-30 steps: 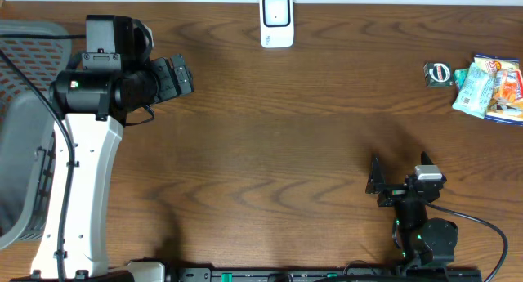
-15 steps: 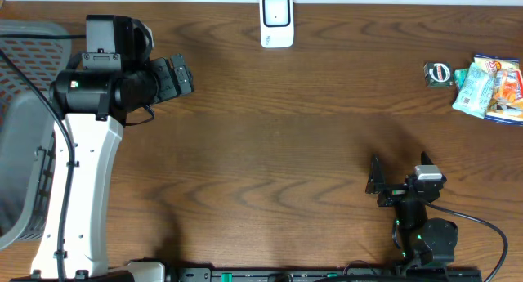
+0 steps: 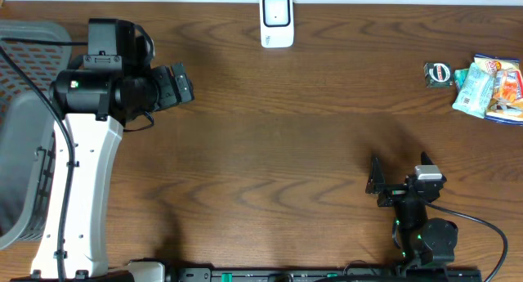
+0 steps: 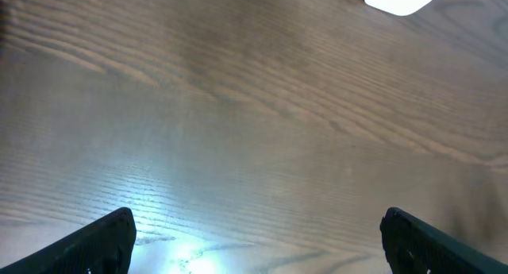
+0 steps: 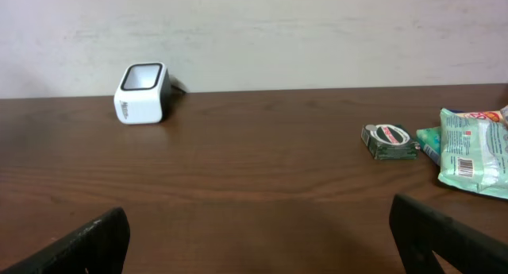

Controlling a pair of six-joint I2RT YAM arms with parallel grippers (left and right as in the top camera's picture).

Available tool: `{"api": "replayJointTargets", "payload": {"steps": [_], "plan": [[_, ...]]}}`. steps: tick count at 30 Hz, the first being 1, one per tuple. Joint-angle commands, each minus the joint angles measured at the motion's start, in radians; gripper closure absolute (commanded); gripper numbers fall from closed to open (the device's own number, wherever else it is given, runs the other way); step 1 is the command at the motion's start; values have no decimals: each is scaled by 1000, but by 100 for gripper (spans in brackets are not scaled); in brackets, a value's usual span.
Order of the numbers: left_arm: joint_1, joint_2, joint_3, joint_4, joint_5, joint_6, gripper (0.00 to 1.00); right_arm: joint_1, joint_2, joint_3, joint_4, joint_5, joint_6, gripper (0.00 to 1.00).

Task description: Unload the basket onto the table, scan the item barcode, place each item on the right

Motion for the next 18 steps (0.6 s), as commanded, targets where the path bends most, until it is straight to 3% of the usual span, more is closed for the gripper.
{"api": "replayJointTargets", "payload": {"steps": [1,5,10,18], "plan": [[2,-16,-58,-42,-10,8,2,10,-6,-2,-5,5,-12,1],[2,-76,-191,4,-10,62,2,10,-6,-2,-5,5,-12,1],[3,-230,-467,217,-10,145,2,10,-6,-2,-5,5,-11,1],[3,-601,-869,578,-10,145,2,10,-6,-2,-5,5,-12,1]]}}
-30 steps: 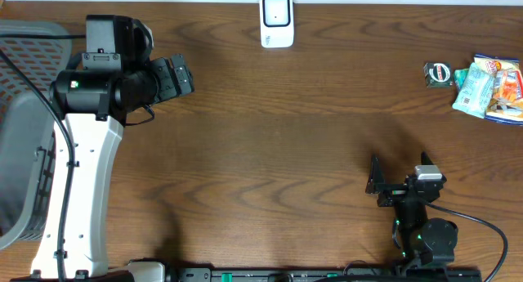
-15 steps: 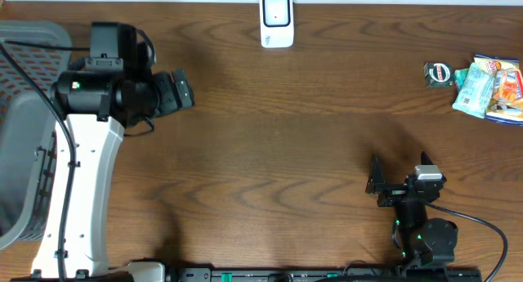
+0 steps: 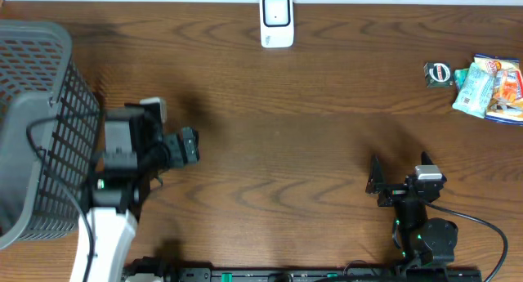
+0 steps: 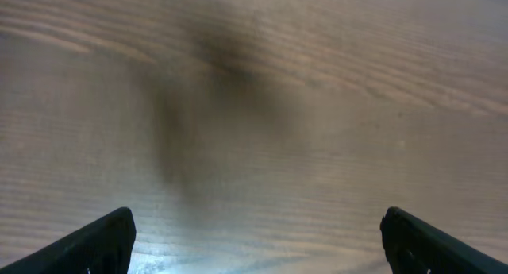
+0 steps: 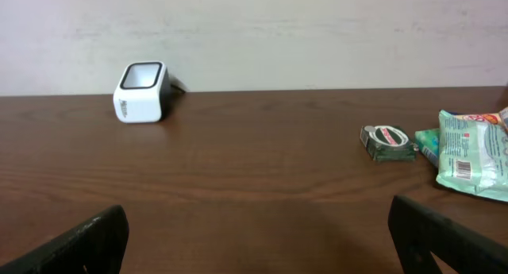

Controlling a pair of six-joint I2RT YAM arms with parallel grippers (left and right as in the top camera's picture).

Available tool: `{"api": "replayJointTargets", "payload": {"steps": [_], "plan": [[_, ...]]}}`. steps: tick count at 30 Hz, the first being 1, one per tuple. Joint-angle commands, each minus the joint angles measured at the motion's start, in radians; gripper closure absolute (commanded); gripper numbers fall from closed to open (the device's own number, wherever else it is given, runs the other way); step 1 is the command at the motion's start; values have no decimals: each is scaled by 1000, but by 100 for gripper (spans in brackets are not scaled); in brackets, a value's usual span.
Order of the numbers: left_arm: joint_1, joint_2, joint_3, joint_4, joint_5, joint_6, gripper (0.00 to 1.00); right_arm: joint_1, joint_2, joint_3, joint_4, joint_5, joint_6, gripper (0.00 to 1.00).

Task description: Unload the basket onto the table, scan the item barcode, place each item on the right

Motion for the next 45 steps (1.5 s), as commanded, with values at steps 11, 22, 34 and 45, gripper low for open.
{"api": "replayJointTargets", "payload": {"steps": [11,22,34,45], "plan": [[3,-639,-396,136,-5,97,2,10,-6,-2,-5,5,-11,1],[3,-885,-613,304,-2,98,2,10,-6,-2,-5,5,-12,1],[3,-1001,-786,646,-6,100,2,10,-5,-2,-4,5,-11,1],[18,-1001,-786,518,-36,161,2,10,-5,-2,-4,5,-12,1]]}}
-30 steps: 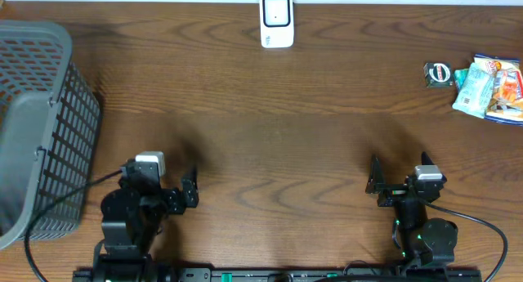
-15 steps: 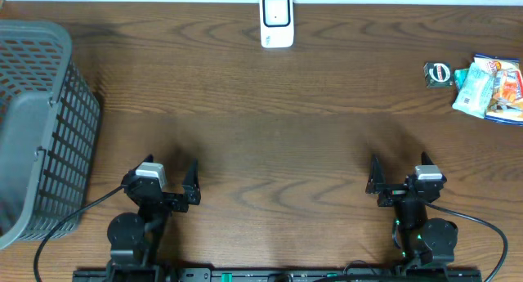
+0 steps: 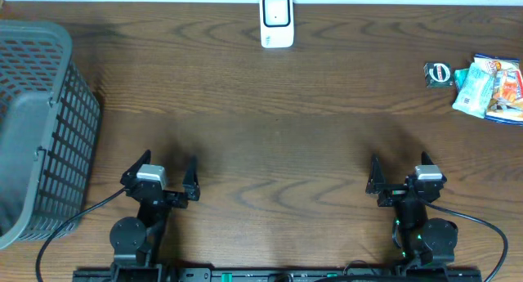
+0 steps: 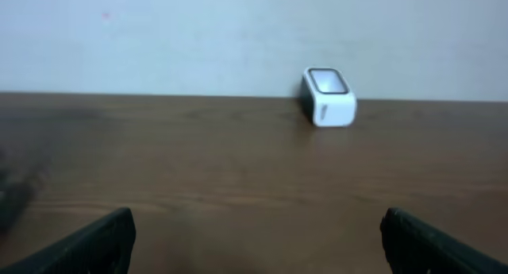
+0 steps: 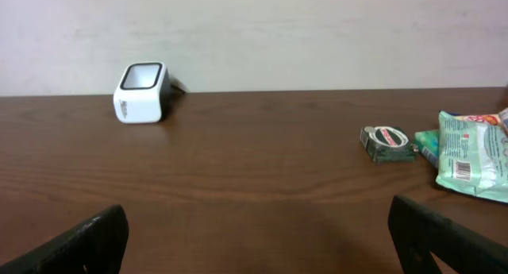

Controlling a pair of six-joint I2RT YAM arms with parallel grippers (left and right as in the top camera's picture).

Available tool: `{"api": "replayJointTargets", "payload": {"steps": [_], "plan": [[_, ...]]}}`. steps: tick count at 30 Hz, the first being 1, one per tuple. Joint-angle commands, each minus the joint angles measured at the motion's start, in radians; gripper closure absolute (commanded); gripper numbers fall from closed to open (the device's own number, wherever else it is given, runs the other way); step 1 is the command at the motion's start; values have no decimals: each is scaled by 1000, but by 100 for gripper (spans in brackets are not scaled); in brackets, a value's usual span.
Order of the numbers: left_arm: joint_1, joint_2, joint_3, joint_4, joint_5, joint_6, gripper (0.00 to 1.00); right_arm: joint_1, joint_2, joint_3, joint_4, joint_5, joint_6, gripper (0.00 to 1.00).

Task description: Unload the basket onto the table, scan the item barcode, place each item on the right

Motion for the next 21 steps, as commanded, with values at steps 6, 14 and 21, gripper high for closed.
{"api": "replayJointTargets", "payload": {"steps": [6,14,21], "plan": [[16,-9,-7,-61,-43,29,2,10,-4,-2,-5,5,-11,1],[16,-9,-7,-62,-43,13,2,10,-4,-2,-4,5,-11,1],[16,-9,-7,-69,-114,14,2,10,-4,-2,-4,5,-11,1]]}}
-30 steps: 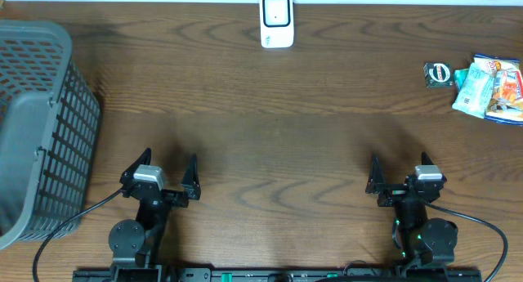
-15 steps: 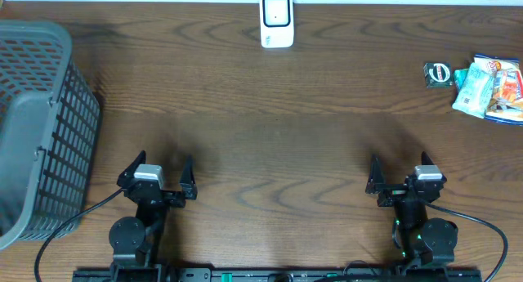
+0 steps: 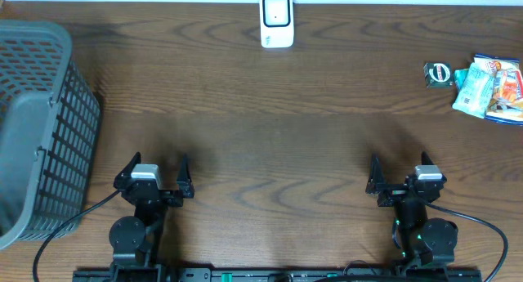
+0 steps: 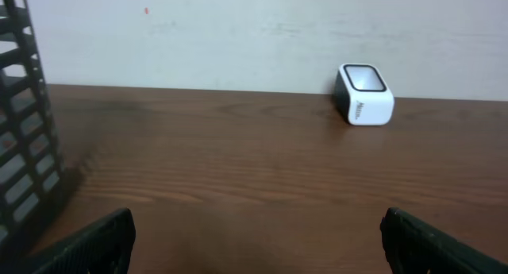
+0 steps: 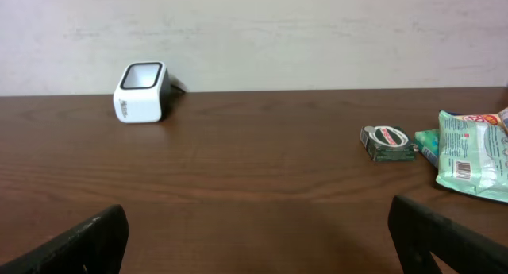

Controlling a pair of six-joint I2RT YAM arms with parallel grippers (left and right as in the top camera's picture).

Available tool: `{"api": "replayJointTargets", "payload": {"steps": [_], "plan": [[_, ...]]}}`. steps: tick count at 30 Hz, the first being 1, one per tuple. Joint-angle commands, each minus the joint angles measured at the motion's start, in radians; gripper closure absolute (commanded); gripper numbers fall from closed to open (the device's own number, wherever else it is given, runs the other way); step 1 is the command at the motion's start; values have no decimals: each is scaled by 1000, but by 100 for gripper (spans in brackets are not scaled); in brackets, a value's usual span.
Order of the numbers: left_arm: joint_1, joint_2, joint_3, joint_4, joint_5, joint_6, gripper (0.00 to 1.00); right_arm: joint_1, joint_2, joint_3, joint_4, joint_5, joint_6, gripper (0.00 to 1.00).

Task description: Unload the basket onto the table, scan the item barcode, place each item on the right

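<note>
A white barcode scanner (image 3: 276,20) stands at the table's far edge, seen too in the wrist views (image 4: 363,94) (image 5: 142,91). At the far right lie a small round green tin (image 3: 437,73) (image 5: 388,140) and a pile of snack packets (image 3: 491,87) (image 5: 473,150). My left gripper (image 3: 154,178) (image 4: 258,238) rests low at the near left, open with nothing between its fingers. Low at the near right, my right gripper (image 3: 402,177) (image 5: 262,238) also stands open and holds nothing.
A grey mesh basket (image 3: 37,127) takes up the left side of the table, its wall showing at the left edge of the left wrist view (image 4: 24,139). A pale wall runs behind the table's far edge.
My left gripper has shifted slightly left at the near edge and its view now takes in the basket wall. The right arm and the items have not moved.
My left arm was stretched out over the far left of the table, gripper open and facing down. Then it was drawn back toward the near side beside the basket. By the last moment it lay folded at the near left, where it still is. The right arm stayed put.
</note>
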Motion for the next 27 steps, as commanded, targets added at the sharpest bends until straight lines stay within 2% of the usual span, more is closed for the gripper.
{"api": "replayJointTargets", "payload": {"steps": [1,27], "plan": [[5,-9,-15,-44,-32,-1,2,10,-4,-2,-4,5,-12,1],[5,-6,-15,-40,-28,9,2,10,-3,-2,-4,5,-12,1]]}}
